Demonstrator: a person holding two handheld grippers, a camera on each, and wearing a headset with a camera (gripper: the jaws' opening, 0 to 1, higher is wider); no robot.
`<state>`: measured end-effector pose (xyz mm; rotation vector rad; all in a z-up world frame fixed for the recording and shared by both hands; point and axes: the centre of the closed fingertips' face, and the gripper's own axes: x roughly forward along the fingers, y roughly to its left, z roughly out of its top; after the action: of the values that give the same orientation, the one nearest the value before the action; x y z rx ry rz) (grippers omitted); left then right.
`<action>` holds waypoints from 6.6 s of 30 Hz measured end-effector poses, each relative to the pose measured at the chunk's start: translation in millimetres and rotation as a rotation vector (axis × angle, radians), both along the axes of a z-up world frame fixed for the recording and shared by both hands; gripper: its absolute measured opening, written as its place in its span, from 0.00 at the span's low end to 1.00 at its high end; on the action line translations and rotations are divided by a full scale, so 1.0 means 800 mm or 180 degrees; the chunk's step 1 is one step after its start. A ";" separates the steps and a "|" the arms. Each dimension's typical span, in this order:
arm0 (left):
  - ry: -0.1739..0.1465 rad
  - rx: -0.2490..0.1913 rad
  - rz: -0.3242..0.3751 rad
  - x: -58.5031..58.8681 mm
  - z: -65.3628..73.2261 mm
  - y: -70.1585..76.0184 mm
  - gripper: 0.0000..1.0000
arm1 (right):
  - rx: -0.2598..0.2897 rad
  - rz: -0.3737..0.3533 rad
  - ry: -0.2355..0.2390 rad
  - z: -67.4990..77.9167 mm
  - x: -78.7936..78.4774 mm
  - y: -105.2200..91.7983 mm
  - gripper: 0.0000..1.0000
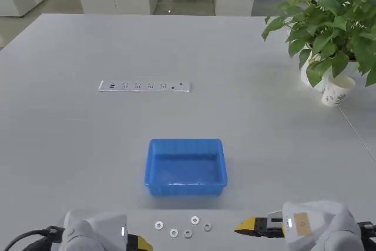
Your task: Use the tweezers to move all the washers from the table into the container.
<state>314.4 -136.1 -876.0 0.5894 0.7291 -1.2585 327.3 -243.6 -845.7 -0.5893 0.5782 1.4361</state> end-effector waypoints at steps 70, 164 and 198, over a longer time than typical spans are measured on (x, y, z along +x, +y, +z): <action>0.0031 -0.0060 -0.0261 -0.003 0.044 -0.026 0.04 | -0.0377 0.0616 0.0016 -0.051 -0.013 0.057 0.17; -0.0179 -0.0720 -0.0430 0.014 0.119 -0.082 0.06 | 0.0183 0.0282 0.0013 -0.011 -0.006 0.087 0.08; -0.0195 -0.0619 -0.0500 0.037 0.116 -0.071 0.05 | 0.0194 0.0308 -0.0173 -0.014 0.023 0.101 0.12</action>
<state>344.3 -192.9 -783.0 0.5306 0.5099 -1.4319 345.9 -162.5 -856.6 -0.6130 0.4668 1.5187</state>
